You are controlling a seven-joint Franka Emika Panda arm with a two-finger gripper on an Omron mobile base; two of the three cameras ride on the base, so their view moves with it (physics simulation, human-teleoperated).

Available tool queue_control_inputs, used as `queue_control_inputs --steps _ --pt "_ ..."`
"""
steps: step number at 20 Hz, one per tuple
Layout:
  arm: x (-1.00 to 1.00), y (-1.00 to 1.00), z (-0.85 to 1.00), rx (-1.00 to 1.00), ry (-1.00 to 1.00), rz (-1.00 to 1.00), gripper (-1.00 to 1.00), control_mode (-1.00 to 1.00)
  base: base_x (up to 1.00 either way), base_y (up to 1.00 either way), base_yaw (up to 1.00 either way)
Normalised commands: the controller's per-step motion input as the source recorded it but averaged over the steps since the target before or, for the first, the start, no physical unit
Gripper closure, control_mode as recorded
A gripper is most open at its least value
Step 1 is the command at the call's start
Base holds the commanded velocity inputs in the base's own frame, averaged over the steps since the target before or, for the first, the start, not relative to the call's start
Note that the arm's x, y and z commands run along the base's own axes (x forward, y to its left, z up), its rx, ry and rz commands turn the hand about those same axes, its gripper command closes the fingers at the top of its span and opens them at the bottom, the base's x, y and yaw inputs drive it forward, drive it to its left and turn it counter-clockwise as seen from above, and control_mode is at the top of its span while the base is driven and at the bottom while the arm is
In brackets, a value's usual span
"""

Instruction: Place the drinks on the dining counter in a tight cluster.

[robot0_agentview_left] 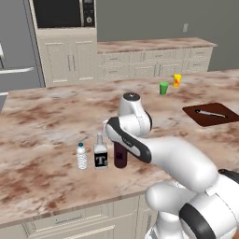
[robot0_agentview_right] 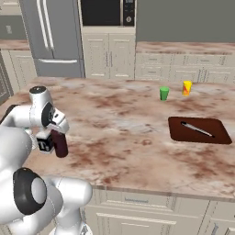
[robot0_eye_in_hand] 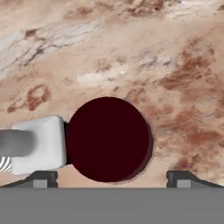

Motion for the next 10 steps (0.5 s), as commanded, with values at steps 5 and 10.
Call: queue_control_inputs --steps 5,10 --pt "-0.41 0.02 0.05 0.00 0.00 0.00 -1.00 -1.00 0.00 0.00 0.00" --pt "-0.49 -0.04 0.12 0.00 0.00 0.04 -1.00 -1.00 0.00 0.00 0.00"
